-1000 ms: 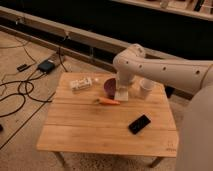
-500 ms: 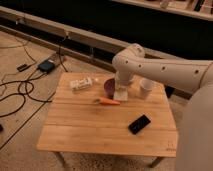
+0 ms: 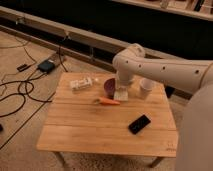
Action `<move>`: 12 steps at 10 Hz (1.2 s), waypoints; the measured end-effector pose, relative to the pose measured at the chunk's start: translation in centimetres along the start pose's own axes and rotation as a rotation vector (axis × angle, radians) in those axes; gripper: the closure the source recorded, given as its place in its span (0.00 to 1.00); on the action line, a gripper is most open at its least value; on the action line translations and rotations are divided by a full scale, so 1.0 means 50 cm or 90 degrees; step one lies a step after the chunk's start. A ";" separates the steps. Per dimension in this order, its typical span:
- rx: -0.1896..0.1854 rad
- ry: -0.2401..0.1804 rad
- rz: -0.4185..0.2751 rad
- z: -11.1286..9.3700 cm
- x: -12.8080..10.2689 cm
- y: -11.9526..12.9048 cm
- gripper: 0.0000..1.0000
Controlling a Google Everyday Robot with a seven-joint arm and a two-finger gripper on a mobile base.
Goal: Place the white sponge in the ceramic bowl
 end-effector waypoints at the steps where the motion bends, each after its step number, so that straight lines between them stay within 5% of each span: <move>1: 0.008 0.000 -0.011 -0.001 -0.010 -0.009 1.00; 5: 0.031 0.009 -0.062 0.017 -0.061 -0.028 1.00; 12: 0.051 0.034 -0.150 0.129 -0.148 0.023 1.00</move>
